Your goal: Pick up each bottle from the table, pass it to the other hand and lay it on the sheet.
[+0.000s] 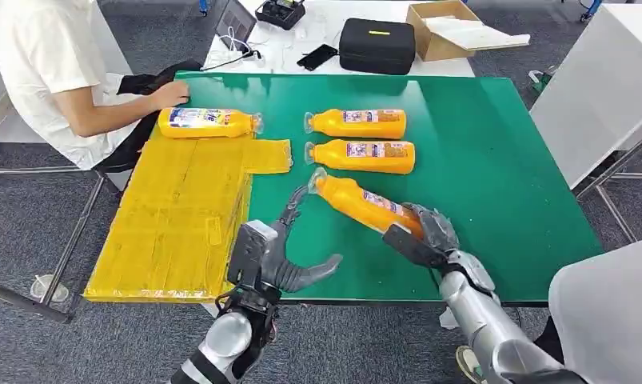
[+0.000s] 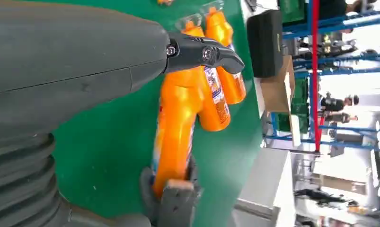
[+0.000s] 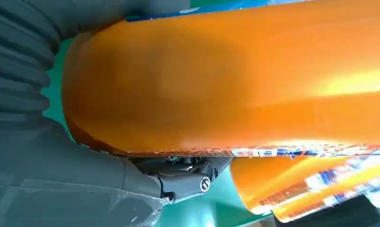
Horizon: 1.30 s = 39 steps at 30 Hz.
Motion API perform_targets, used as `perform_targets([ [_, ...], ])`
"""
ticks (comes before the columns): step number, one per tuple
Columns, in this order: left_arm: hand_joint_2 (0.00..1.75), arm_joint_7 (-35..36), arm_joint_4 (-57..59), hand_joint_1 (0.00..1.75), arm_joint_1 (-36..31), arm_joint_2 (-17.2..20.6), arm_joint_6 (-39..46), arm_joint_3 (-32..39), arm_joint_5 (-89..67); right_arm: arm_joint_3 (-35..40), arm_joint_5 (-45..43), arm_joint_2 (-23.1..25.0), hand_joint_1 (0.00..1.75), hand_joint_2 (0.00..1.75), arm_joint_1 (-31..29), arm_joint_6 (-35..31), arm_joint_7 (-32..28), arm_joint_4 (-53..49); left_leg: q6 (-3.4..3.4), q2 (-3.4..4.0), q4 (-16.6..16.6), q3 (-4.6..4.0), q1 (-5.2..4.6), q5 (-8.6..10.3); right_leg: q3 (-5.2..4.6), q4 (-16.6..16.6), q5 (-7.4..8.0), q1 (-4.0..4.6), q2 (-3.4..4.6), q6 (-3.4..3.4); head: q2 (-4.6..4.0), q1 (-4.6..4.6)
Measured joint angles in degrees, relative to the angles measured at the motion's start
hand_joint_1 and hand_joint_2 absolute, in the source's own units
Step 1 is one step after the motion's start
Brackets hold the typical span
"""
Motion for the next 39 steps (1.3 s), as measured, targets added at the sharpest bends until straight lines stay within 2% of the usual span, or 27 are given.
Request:
perform_targets([
  [5,1.75,-1.80,-0.92,0.00,0.64,0.00,2.89,0.72,5.24,-1.10,-7.23,1.91,1.75,1.75,4.62,-2.23,-3.94,-6.35,0.00,-0.03,-0.01,-0.18,0.01,0.01,-0.12,0.02,0.00,0.01,-0.01,0.00,0.00,0.00],
  [9,1.75,-0.83,-1.95,0.00,2.05,0.00,1.43,1.57,14.14,-1.10,-13.16,3.69,1.75,1.75,9.22,-2.71,-6.06,-14.86,0.00,-0.07,-0.01,-0.39,0.01,0.01,-0.31,0.03,-0.01,0.00,-0.02,0.01,0.00,0.02],
  [15,1.75,-0.79,-2.84,0.00,2.84,0.02,1.08,2.29,15.74,-1.05,-14.37,5.05,1.75,1.75,12.06,-2.97,-6.21,-21.81,0.01,-0.13,0.00,-0.55,-0.02,0.01,-0.46,0.03,-0.02,-0.04,-0.04,0.02,0.00,0.02],
  [21,1.75,-0.44,-3.30,0.00,3.04,0.02,0.57,2.51,18.02,-1.05,-15.59,5.23,1.75,1.75,13.05,-3.00,-6.54,-24.18,0.00,-0.12,0.00,-0.57,-0.02,0.01,-0.48,0.02,-0.02,-0.04,-0.03,0.02,0.00,0.00],
  [26,1.75,2.56,-5.58,0.00,4.13,0.64,-5.79,3.59,26.98,-0.92,-18.47,5.66,1.75,1.75,13.44,-3.41,-6.95,-25.40,0.00,-0.12,0.00,-0.59,-0.01,0.01,-0.51,0.03,-0.02,-0.03,-0.04,0.02,0.00,0.00],
  [31,1.75,4.63,-6.69,0.00,4.18,1.64,-9.02,3.91,28.44,-0.88,-20.93,6.34,1.75,1.75,13.46,-3.54,-9.01,-25.40,0.00,-0.11,-0.01,-0.60,-0.01,0.01,-0.53,0.03,-0.02,-0.03,-0.03,0.02,0.00,0.02],
  [39,1.75,5.77,-7.54,0.00,3.38,1.77,-11.36,4.11,32.55,4.48,-19.90,8.88,1.75,1.75,13.16,-1.07,-10.35,-24.53,0.00,-0.11,-0.01,-0.62,0.00,0.02,-0.54,0.03,-0.02,-0.02,-0.03,0.02,0.00,0.00],
])
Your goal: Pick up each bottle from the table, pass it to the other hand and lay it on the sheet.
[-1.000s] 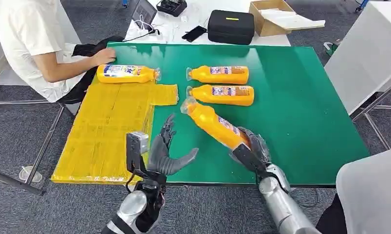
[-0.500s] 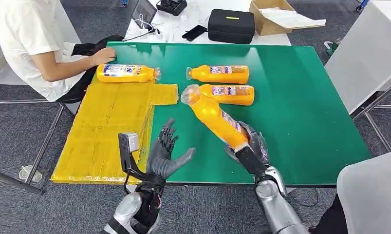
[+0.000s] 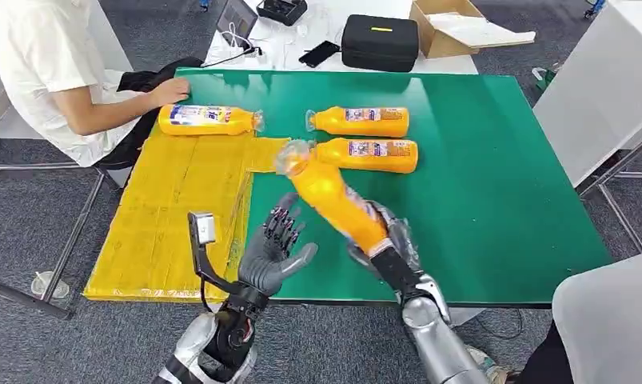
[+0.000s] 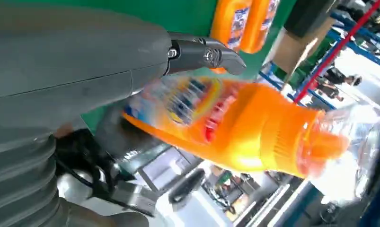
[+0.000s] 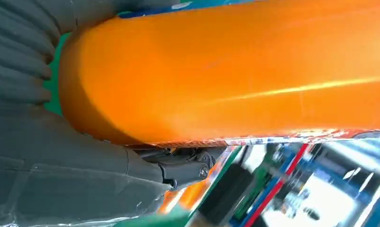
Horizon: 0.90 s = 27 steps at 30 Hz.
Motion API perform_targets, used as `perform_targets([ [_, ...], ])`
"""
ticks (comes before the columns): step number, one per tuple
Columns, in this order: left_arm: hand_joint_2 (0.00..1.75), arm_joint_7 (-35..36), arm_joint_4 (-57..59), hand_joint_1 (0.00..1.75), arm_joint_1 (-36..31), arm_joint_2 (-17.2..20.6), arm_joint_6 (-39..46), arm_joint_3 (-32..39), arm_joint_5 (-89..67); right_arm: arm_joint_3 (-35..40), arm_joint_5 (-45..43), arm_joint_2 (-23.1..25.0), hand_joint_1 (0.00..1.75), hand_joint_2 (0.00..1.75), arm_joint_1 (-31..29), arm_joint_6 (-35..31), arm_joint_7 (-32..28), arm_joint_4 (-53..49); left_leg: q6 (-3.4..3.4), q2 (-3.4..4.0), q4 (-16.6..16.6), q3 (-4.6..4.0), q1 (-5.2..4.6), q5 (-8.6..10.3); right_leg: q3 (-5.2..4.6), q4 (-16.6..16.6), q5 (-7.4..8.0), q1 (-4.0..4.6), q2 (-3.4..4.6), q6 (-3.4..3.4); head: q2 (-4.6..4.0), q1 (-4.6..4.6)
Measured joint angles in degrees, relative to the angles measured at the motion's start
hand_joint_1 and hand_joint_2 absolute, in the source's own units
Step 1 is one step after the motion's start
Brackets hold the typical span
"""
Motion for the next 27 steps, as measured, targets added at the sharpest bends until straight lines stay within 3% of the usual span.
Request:
perform_targets([
  [18,1.75,-0.88,-0.11,0.03,-2.58,-1.60,7.15,3.06,3.61,10.84,-1.47,3.63,1.75,1.75,-1.28,1.29,0.46,3.19,0.00,0.01,0.00,-0.03,0.00,0.00,-0.06,0.01,0.00,-0.01,0.01,0.00,0.00,0.02],
  [19,1.75,-1.12,-0.11,1.10,-2.58,-1.62,7.02,3.10,3.54,11.10,-1.86,3.63,1.75,1.75,-1.38,1.51,0.46,3.32,0.00,0.01,0.00,-0.03,0.00,0.00,-0.07,0.01,0.00,-0.01,0.01,0.00,0.00,0.00],
  [20,1.75,-1.38,-0.11,1.75,-2.58,-1.62,6.82,3.08,3.52,11.34,-2.31,3.63,1.75,1.75,-1.53,1.79,0.46,3.47,0.00,0.01,0.00,-0.03,0.00,0.00,-0.07,0.01,0.00,-0.01,0.01,0.00,0.00,0.02],
  [27,1.75,-2.84,-0.09,1.75,-2.61,-1.62,5.79,2.93,2.10,11.71,-5.00,3.63,1.75,1.75,-2.06,3.36,0.48,3.87,0.00,0.01,0.00,-0.03,0.00,0.00,-0.08,0.01,0.00,0.00,0.01,0.00,0.00,0.02],
])
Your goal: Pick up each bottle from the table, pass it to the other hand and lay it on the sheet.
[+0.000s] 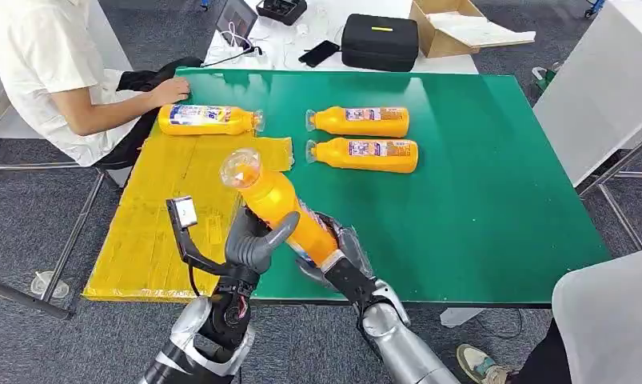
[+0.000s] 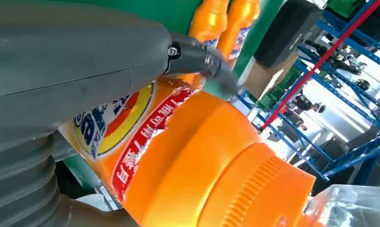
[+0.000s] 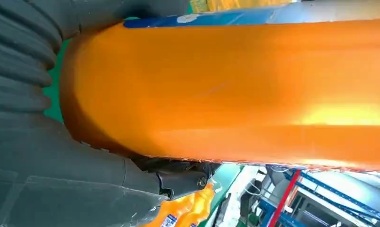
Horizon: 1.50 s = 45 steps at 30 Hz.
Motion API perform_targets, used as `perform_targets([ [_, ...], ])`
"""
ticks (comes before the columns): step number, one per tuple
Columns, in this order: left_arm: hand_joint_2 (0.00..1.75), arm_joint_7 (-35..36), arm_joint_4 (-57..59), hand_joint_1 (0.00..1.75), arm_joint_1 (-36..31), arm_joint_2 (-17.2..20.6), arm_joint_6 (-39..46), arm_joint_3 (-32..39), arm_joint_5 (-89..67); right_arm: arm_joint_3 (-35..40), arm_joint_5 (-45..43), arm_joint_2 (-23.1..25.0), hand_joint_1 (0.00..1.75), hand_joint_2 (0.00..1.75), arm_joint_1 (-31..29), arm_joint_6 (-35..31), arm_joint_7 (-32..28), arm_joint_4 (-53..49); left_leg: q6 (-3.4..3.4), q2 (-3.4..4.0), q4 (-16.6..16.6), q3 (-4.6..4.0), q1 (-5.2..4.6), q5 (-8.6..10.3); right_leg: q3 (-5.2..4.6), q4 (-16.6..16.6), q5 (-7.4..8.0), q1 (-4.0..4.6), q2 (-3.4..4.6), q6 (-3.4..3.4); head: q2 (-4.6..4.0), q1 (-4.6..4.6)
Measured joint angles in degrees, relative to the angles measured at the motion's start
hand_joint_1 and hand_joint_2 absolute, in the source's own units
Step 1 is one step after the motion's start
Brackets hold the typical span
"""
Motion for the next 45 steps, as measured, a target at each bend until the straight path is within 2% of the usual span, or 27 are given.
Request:
perform_targets([
  [12,1.75,-0.90,0.02,1.75,-0.22,0.02,-1.36,-0.04,-0.94,0.09,-1.51,0.00,1.75,1.75,-0.14,1.51,-0.02,0.02,0.00,0.00,0.00,-0.01,0.00,0.00,0.00,0.00,0.00,0.00,0.00,0.00,0.00,-0.02],
  [13,1.75,-1.03,0.02,1.75,-0.21,0.07,-1.53,-0.04,-0.98,0.13,-1.69,0.00,1.24,1.75,-0.14,1.68,-0.02,0.02,0.00,0.00,0.00,-0.01,0.00,0.00,0.00,0.00,0.00,0.00,0.00,0.00,0.00,0.00],
  [14,1.75,-1.14,0.02,1.75,-0.18,0.09,-1.62,-0.07,-1.03,0.18,-1.84,0.00,0.10,1.75,-0.14,1.86,-0.02,0.02,0.00,0.00,0.00,-0.01,0.00,0.00,0.00,0.00,0.00,0.00,0.00,0.00,0.00,0.00],
  [15,1.75,-1.23,0.02,1.75,-0.15,0.17,-1.64,-0.07,-1.05,0.20,-2.06,0.00,0.00,1.75,-0.14,1.99,-0.02,0.02,0.00,0.00,0.00,0.00,0.00,0.00,0.00,0.00,0.00,0.00,0.00,0.00,0.00,0.00],
  [20,1.75,-1.88,0.02,1.75,-0.09,0.37,-2.01,-0.28,-2.15,0.48,-2.14,0.04,0.00,1.75,-0.14,2.01,0.59,0.02,0.00,0.00,0.00,-0.01,0.00,0.00,0.00,0.00,0.00,0.00,0.00,0.00,0.00,0.00],
  [25,1.75,-6.21,-1.86,1.75,0.26,0.63,3.08,-0.52,-7.29,-0.70,0.33,1.07,0.00,1.75,1.25,-13.67,-2.43,-0.37,0.00,0.01,0.00,-0.02,0.00,0.00,-0.02,0.00,0.00,0.00,0.00,0.00,0.00,-0.04],
  [26,1.75,-6.60,-2.36,1.75,0.28,0.68,3.76,-0.50,-7.98,-1.07,0.35,1.11,0.00,0.00,1.45,-15.11,-2.51,-0.57,0.00,-0.01,0.00,-0.02,0.00,0.00,-0.02,0.00,0.00,0.00,-0.01,-0.01,0.00,0.00],
  [27,1.75,-6.87,-2.75,1.75,0.36,0.72,4.43,-0.50,-8.61,-1.42,0.41,1.11,0.00,0.00,1.62,-16.29,-2.69,-0.81,0.00,-0.02,0.00,-0.02,0.00,0.00,-0.02,0.00,0.00,0.00,-0.01,-0.01,0.00,-0.02],
  [30,1.75,-8.26,-4.17,1.75,0.84,0.96,6.92,-0.50,-10.95,-4.14,1.18,1.49,0.00,0.00,2.86,-25.21,-5.73,-2.93,0.00,0.01,0.00,-0.03,-0.01,0.00,-0.03,0.00,0.00,-0.01,0.00,0.00,0.02,-0.02],
  [32,1.75,-8.57,-5.12,1.75,1.25,1.27,7.72,-0.46,-11.32,-8.84,2.49,1.97,0.00,0.00,4.43,-28.22,-6.95,-7.42,0.00,-0.07,0.00,-0.05,-0.01,0.00,-0.03,0.00,0.00,-0.01,-0.03,0.00,0.02,0.00],
  [36,1.75,-8.57,-6.25,1.75,1.91,1.62,8.15,-0.39,-11.37,-17.56,2.40,2.54,0.00,0.00,5.98,-29.09,-7.21,-14.64,0.01,-0.06,0.00,-0.06,-0.02,-0.01,-0.02,0.00,0.00,-0.02,-0.02,0.00,0.00,0.00],
  [42,1.75,-8.96,-7.02,1.75,2.23,1.79,9.64,-0.39,-12.42,-22.93,3.87,3.67,0.00,0.00,8.08,-29.11,-7.28,-21.10,0.00,-0.04,0.00,-0.05,-0.01,0.00,-0.04,-0.01,0.00,-0.01,-0.03,0.00,0.00,-0.02],
  [45,1.75,-10.30,-6.56,1.75,1.74,2.05,20.21,-0.76,-25.86,-25.09,2.12,3.80,0.00,0.00,9.04,-29.11,-7.32,-25.00,0.00,0.01,0.00,-0.04,0.00,-0.01,-0.08,-0.01,0.00,0.00,-0.01,0.00,0.00,0.00],
])
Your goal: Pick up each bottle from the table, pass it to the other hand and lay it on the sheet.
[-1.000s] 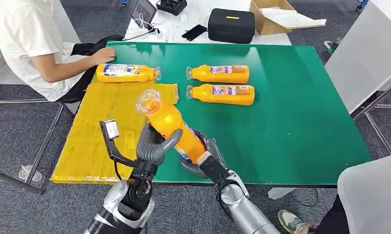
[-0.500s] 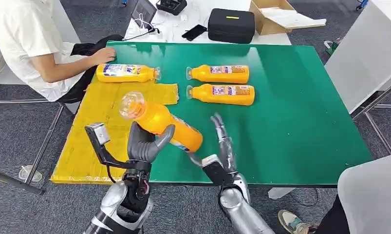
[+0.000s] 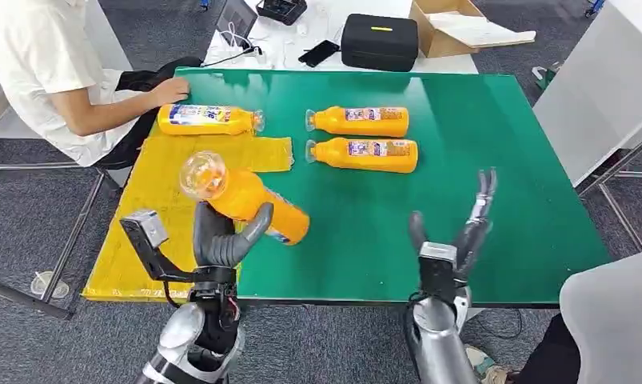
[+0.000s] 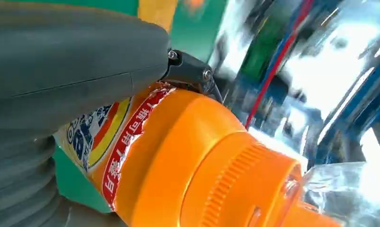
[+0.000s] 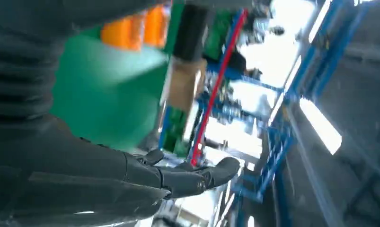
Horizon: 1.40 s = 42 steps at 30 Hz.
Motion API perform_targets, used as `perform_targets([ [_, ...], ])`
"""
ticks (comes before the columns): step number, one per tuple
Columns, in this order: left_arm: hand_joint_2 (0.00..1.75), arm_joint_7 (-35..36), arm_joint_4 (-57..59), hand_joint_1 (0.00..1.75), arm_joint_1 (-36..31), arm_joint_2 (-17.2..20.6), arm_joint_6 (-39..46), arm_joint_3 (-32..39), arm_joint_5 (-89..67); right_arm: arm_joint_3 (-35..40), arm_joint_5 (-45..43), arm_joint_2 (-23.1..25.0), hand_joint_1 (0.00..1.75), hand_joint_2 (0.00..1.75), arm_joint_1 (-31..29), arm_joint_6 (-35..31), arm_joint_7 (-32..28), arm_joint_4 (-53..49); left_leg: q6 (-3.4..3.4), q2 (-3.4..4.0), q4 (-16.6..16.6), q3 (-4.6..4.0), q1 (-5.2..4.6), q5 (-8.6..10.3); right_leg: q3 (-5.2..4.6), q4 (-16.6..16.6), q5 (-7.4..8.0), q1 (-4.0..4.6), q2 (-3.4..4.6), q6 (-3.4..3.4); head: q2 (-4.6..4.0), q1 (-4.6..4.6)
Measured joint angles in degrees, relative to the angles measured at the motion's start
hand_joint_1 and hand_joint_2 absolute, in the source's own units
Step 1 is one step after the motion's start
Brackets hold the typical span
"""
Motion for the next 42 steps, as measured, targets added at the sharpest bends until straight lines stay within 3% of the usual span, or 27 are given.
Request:
perform_targets([
  [3,1.75,1.82,5.28,1.75,-3.85,1.01,6.74,-1.12,-16.74,0.11,-1.45,-0.37,0.00,0.00,0.49,0.00,0.00,-1.25,0.03,-0.01,0.00,-0.02,0.00,0.04,0.02,0.00,0.00,0.00,-0.01,0.00,0.00,0.00],
  [6,1.75,2.20,9.45,1.75,-7.05,1.75,7.99,-1.95,-21.65,0.68,-1.49,-0.42,0.00,0.00,0.43,0.00,-0.02,-1.51,0.04,0.03,0.00,0.00,-0.01,0.05,0.04,0.00,0.03,-0.01,0.00,-0.01,0.00,-0.02],
  [10,1.75,10.29,16.58,1.75,-11.76,2.64,10.72,-3.52,-38.40,1.93,-3.31,-0.66,0.00,0.00,-0.01,0.02,-0.04,-1.51,0.05,0.00,0.00,-0.01,-0.01,0.09,0.04,0.01,0.05,-0.01,-0.01,0.01,0.00,-0.02],
  [11,1.75,12.42,18.86,1.75,-13.02,2.80,10.61,-3.85,-42.41,2.34,-3.48,-0.66,0.00,1.75,-0.29,0.02,-0.04,-1.49,0.05,0.01,0.00,-0.01,-0.01,0.09,0.04,0.01,0.05,-0.01,-0.01,0.01,0.00,-0.02],
  [19,1.75,15.86,35.77,1.75,-19.91,3.26,-1.18,-3.28,-50.49,5.77,-6.83,-1.79,0.00,1.75,-1.36,0.85,-0.04,-0.79,0.03,0.04,0.00,-0.01,0.00,0.09,0.03,0.03,0.05,0.00,0.00,0.02,0.00,0.00],
  [25,1.75,19.39,44.93,1.75,-22.73,3.41,-3.07,-3.54,-57.39,7.52,-7.26,-2.47,0.00,1.75,-2.04,2.60,-0.04,0.28,0.03,0.03,0.00,-0.04,-0.01,0.09,0.01,0.03,0.04,-0.01,0.00,0.02,0.00,-0.02],
  [32,1.75,20.49,49.99,1.69,-24.68,3.87,-4.26,-4.05,-59.19,8.44,-7.26,-2.78,0.00,1.75,-2.60,3.21,-0.04,1.42,0.04,0.01,0.00,-0.04,0.00,0.10,0.02,0.03,0.04,-0.01,0.00,0.02,0.00,0.00],
  [38,1.75,23.99,53.84,1.64,-26.98,4.13,-12.85,-3.83,-58.01,8.63,-8.20,-2.84,0.00,1.75,-2.98,4.68,-0.04,2.71,0.04,0.01,0.00,-0.04,-0.01,0.10,0.02,0.03,0.04,-0.01,0.00,0.02,0.00,0.00],
  [39,1.75,25.00,54.37,1.41,-27.44,4.20,-13.70,-3.83,-58.25,8.63,-8.35,-2.84,0.00,1.75,-2.98,4.76,-0.04,2.90,0.04,0.01,0.00,-0.04,-0.01,0.10,0.03,0.03,0.04,-0.01,0.00,0.02,0.00,-0.02],
  [40,1.75,26.13,54.93,0.65,-27.85,4.26,-14.42,-3.83,-58.65,8.61,-8.44,-2.86,0.00,1.75,-3.00,4.85,-0.04,3.08,0.04,0.01,0.00,-0.04,0.00,0.10,0.02,0.04,0.04,0.00,0.00,0.02,0.00,0.00],
  [41,1.75,26.98,55.43,0.37,-28.15,4.31,-14.90,-3.83,-58.71,8.61,-8.57,-2.86,0.00,1.75,-3.01,4.94,-0.04,3.25,0.04,0.02,0.00,-0.03,0.00,0.10,0.02,0.04,0.04,0.00,0.00,0.02,0.00,-0.02],
  [42,1.75,27.95,55.83,0.26,-28.46,4.37,-15.47,-3.81,-58.86,8.59,-8.79,-2.86,0.00,1.75,-3.04,5.20,-0.04,3.49,0.03,0.03,0.00,-0.03,0.00,0.10,0.02,0.04,0.05,0.00,0.00,0.02,0.00,0.00],
])
